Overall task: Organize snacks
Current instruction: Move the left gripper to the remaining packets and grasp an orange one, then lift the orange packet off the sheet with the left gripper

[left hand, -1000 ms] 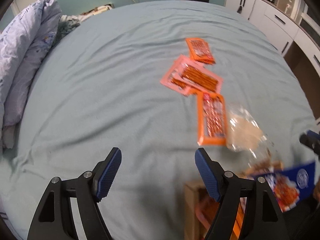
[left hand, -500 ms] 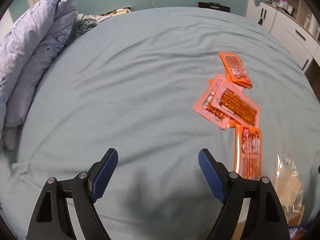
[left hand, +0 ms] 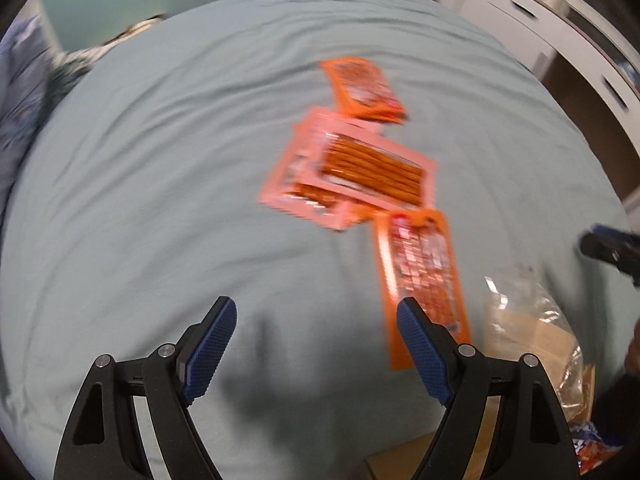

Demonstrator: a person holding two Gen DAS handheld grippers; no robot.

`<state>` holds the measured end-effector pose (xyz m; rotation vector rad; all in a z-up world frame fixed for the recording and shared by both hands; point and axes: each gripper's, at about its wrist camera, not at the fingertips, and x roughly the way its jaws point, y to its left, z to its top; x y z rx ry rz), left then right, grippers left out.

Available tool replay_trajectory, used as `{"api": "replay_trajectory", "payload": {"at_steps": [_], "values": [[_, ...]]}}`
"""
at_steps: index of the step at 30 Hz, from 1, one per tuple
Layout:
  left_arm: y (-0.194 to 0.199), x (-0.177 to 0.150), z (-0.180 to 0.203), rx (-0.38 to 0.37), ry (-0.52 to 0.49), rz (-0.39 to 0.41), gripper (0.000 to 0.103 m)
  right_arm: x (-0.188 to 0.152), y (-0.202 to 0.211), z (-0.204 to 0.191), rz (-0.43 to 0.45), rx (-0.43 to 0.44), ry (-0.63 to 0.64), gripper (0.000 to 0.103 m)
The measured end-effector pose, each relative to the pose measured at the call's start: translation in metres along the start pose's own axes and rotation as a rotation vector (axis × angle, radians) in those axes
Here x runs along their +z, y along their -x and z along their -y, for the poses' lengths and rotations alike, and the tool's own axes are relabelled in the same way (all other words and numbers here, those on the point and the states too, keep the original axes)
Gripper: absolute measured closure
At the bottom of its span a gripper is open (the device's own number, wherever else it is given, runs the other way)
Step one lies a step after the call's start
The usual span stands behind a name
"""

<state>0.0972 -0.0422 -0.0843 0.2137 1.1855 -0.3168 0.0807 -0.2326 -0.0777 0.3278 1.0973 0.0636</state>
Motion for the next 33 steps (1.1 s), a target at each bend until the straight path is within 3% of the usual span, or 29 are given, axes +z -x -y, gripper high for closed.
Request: {"api": "replay_trajectory", "payload": {"at_steps": [5, 7, 9, 11, 14, 16, 21, 24, 28, 33], "values": [[-0.024, 0.01, 0.029, -0.041, -0.102, -0.054, 0.02, 0.007, -0.013, 0.017, -0.047, 0.046, -0.09, 0.022], [-0.038, 0.014, 0.043, -0.063, -0.131, -0.115, 0.02, 0.009, -0.014, 0.019, -0.049, 0.044, -0.103, 0.022], [-0.049, 0.016, 0.058, -0.027, -0.189, -0.166, 0.018, 0.01, -0.018, 0.019, -0.052, 0.038, -0.103, 0.022], [-0.05, 0.02, 0.064, -0.018, -0.207, -0.169, 0.018, 0.008, -0.019, 0.016, -0.052, 0.027, -0.091, 0.022], [-0.053, 0.023, 0.066, -0.069, -0.188, -0.185, 0.033, 0.007, -0.022, 0.013, -0.054, 0.005, -0.066, 0.022], [-0.049, 0.025, 0.066, -0.109, -0.18, -0.167, 0.061, 0.007, -0.023, 0.011, -0.055, -0.004, -0.053, 0.022], [-0.043, 0.027, 0.066, -0.197, -0.134, -0.173, 0.094, 0.005, -0.024, 0.007, -0.047, -0.034, -0.02, 0.022], [-0.031, 0.029, 0.053, -0.225, -0.03, -0.149, 0.097, 0.004, -0.022, 0.005, -0.037, -0.05, -0.005, 0.022], [-0.01, 0.027, 0.023, -0.165, 0.146, -0.109, 0.097, 0.003, -0.013, 0.004, -0.016, -0.014, -0.017, 0.022], [0.031, 0.016, -0.009, -0.109, 0.252, -0.031, 0.098, 0.001, -0.002, 0.005, 0.014, -0.006, -0.014, 0.022]]}}
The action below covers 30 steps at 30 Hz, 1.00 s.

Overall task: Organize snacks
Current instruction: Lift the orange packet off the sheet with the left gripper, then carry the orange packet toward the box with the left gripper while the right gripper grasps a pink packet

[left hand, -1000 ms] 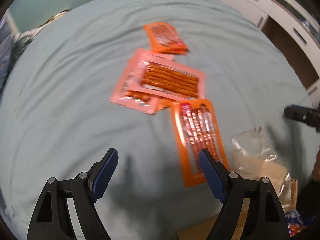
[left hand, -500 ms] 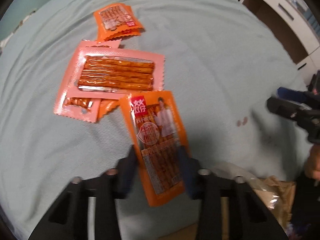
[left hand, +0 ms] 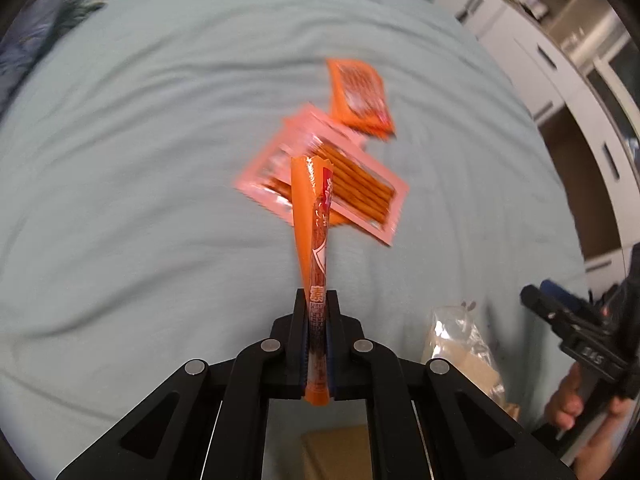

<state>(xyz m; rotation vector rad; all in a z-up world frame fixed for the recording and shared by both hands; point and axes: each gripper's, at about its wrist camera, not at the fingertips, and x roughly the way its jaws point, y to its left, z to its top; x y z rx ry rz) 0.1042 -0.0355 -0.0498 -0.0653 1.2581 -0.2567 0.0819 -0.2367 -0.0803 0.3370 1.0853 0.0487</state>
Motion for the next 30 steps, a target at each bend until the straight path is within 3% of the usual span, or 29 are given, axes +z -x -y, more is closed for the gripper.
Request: {"api": "replay_trajectory", "payload": {"at_steps": [3, 10, 18, 25, 30], "values": [[0.038, -0.008, -0.004, 0.059, -0.018, 0.087, 0.098, 0.0, 0.003, 0.001, 0.007, 0.01, 0.006, 0.022], [0.109, -0.032, 0.0, -0.033, -0.061, 0.226, 0.097, 0.001, 0.007, -0.005, 0.024, 0.024, 0.038, 0.022], [0.1, -0.06, 0.028, -0.031, -0.174, 0.183, 0.097, 0.009, 0.001, -0.004, 0.023, 0.035, 0.034, 0.022], [0.093, -0.054, 0.015, -0.038, -0.138, 0.167, 0.097, 0.023, -0.028, -0.022, 0.018, 0.029, 0.11, 0.022], [0.086, -0.05, 0.004, -0.05, -0.1, 0.139, 0.097, 0.036, -0.043, -0.036, 0.021, 0.075, 0.187, 0.022]]}}
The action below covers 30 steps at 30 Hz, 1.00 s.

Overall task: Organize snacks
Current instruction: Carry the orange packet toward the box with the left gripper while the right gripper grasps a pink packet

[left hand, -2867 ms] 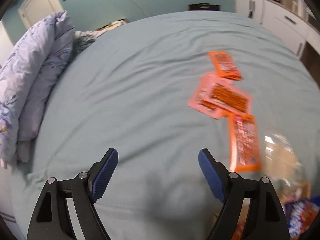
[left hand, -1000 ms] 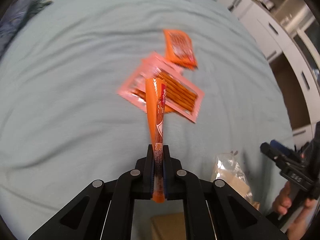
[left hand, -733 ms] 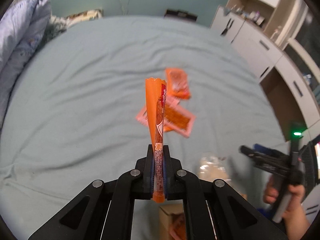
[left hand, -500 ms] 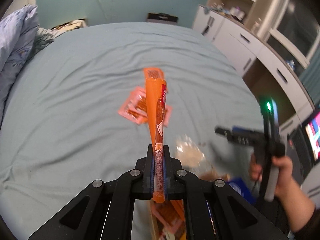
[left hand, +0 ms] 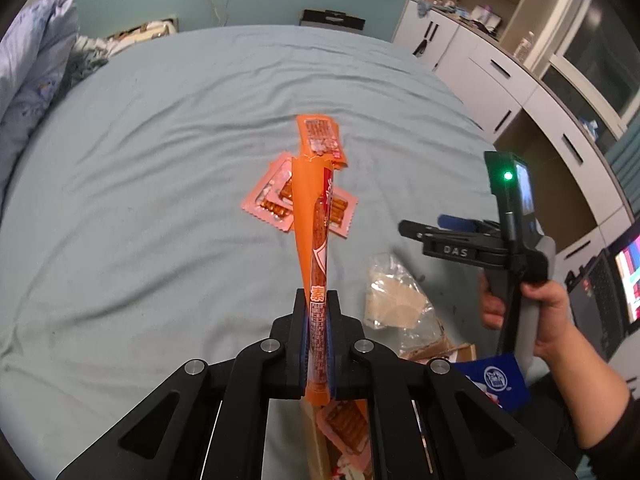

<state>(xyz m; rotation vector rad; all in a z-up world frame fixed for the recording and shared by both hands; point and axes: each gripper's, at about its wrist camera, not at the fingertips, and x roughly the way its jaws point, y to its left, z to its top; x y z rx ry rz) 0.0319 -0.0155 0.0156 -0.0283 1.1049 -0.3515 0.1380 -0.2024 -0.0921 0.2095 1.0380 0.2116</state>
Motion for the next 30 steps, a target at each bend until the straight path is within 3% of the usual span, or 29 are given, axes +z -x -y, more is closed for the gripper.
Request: {"api": "replay_trajectory", "payload": {"at_steps": [10, 14, 18, 20, 23, 26, 28, 29, 30], "values": [[-0.02, 0.006, -0.015, 0.038, -0.001, -0.042, 0.097, 0.025, -0.051, -0.035, 0.014, 0.025, 0.18, 0.022], [-0.021, 0.01, -0.012, 0.011, -0.014, -0.044, 0.096, 0.041, -0.073, -0.058, 0.016, 0.049, 0.251, 0.022], [-0.03, 0.008, -0.01, 0.003, -0.034, -0.068, 0.096, 0.049, -0.101, -0.089, -0.044, 0.12, 0.384, 0.022], [-0.034, 0.007, -0.009, -0.007, -0.035, -0.084, 0.096, 0.049, -0.108, -0.101, -0.023, 0.098, 0.449, 0.022], [-0.034, 0.008, -0.006, -0.016, -0.04, -0.089, 0.096, 0.053, -0.114, -0.103, -0.026, 0.109, 0.439, 0.022], [-0.03, 0.008, -0.003, -0.008, -0.051, -0.074, 0.096, 0.054, -0.112, -0.098, -0.013, 0.129, 0.4, 0.049], [-0.028, 0.007, -0.002, 0.0, -0.05, -0.066, 0.095, 0.056, -0.109, -0.092, -0.017, 0.13, 0.377, 0.055], [-0.028, 0.006, -0.002, 0.004, -0.05, -0.066, 0.095, 0.056, -0.105, -0.088, -0.003, 0.139, 0.36, 0.063], [-0.027, 0.005, -0.002, 0.011, -0.048, -0.065, 0.095, 0.055, -0.098, -0.084, 0.022, 0.146, 0.343, 0.079]]}}
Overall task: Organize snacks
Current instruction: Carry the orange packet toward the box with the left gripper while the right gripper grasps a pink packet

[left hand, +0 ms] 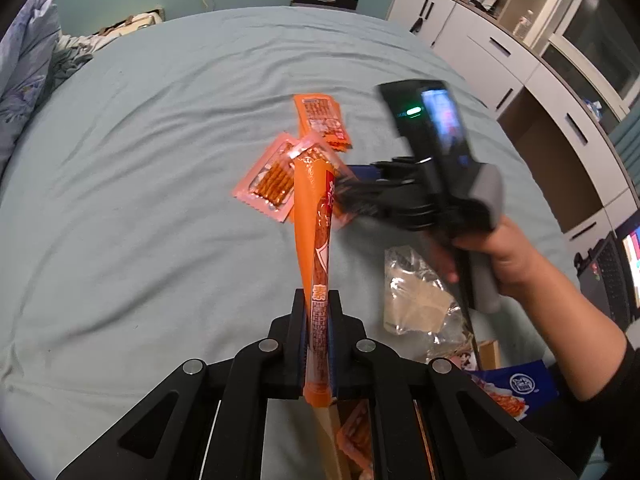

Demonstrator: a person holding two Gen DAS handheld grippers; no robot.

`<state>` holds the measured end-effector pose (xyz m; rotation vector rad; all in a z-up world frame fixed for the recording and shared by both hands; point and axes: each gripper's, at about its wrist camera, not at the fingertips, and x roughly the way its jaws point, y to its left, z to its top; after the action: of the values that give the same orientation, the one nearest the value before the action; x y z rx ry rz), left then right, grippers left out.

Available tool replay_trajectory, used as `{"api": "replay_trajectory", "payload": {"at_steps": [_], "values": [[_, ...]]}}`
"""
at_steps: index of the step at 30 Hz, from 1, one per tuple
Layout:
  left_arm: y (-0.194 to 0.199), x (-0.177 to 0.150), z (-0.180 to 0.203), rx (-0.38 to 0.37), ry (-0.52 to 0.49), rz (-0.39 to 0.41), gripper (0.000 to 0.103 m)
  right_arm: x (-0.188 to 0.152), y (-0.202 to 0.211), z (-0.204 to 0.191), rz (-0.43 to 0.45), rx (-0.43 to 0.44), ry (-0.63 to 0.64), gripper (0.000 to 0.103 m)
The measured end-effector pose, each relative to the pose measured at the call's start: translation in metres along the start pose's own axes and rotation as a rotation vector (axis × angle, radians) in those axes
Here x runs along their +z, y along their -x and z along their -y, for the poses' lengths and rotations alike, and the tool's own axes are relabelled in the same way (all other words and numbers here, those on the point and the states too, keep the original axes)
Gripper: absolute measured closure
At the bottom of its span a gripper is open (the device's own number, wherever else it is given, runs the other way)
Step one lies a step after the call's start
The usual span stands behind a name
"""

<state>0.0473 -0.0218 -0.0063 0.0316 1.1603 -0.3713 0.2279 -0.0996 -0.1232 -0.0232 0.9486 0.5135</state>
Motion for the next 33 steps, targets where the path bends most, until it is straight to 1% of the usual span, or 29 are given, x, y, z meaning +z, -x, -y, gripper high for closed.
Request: {"api": "replay_trajectory", "payload": {"at_steps": [1, 2, 4, 6, 8, 11, 13, 17, 19, 23, 25, 27, 28, 29, 30, 31, 33], "values": [[0.0, -0.001, 0.0, 0.004, 0.002, 0.0, 0.095, -0.003, 0.011, 0.003, 0.007, 0.001, -0.014, 0.088], [0.0, -0.002, 0.001, 0.009, 0.001, 0.0, 0.095, -0.004, 0.016, 0.007, -0.021, 0.006, -0.028, 0.094], [-0.001, -0.004, 0.005, 0.026, -0.009, 0.001, 0.095, -0.011, 0.027, 0.015, -0.022, 0.029, -0.077, 0.097], [-0.001, -0.006, 0.008, 0.047, -0.017, 0.0, 0.095, -0.022, 0.038, 0.02, -0.019, 0.026, -0.113, 0.098], [0.001, -0.009, 0.009, 0.057, -0.011, 0.003, 0.095, -0.031, 0.051, 0.027, -0.013, 0.047, -0.159, 0.099], [0.014, -0.016, 0.011, 0.058, 0.019, 0.032, 0.095, -0.038, 0.076, 0.032, 0.017, 0.061, -0.204, 0.099], [0.026, -0.021, 0.018, 0.043, 0.017, 0.055, 0.094, -0.044, 0.095, 0.033, 0.04, 0.042, -0.221, 0.099], [0.047, -0.035, 0.04, 0.057, -0.024, 0.108, 0.089, -0.071, 0.131, 0.038, 0.071, 0.014, -0.289, 0.099], [0.055, -0.05, 0.051, 0.016, -0.037, 0.116, 0.089, -0.079, 0.147, 0.036, 0.087, -0.009, -0.304, 0.099], [0.054, -0.082, 0.059, -0.068, -0.036, 0.078, 0.091, -0.097, 0.187, 0.026, 0.141, -0.037, -0.327, 0.099], [0.046, -0.093, 0.063, -0.099, -0.039, 0.031, 0.091, -0.108, 0.208, 0.02, 0.177, -0.022, -0.341, 0.099], [0.039, -0.096, 0.072, -0.092, -0.072, -0.005, 0.091, -0.118, 0.222, 0.013, 0.213, -0.002, -0.347, 0.099], [0.033, -0.096, 0.077, -0.056, -0.106, -0.017, 0.089, -0.123, 0.23, 0.009, 0.231, 0.01, -0.344, 0.099], [0.031, -0.097, 0.08, -0.022, -0.12, -0.014, 0.086, -0.128, 0.239, 0.004, 0.248, 0.023, -0.341, 0.099], [0.03, -0.097, 0.082, 0.01, -0.129, -0.01, 0.072, -0.134, 0.248, -0.001, 0.267, 0.039, -0.338, 0.099], [0.03, -0.095, 0.083, 0.035, -0.137, 0.0, 0.052, -0.139, 0.254, -0.004, 0.283, 0.054, -0.338, 0.099], [0.043, -0.089, 0.074, 0.072, -0.119, 0.071, 0.034, -0.156, 0.273, -0.012, 0.324, 0.095, -0.343, 0.099]]}}
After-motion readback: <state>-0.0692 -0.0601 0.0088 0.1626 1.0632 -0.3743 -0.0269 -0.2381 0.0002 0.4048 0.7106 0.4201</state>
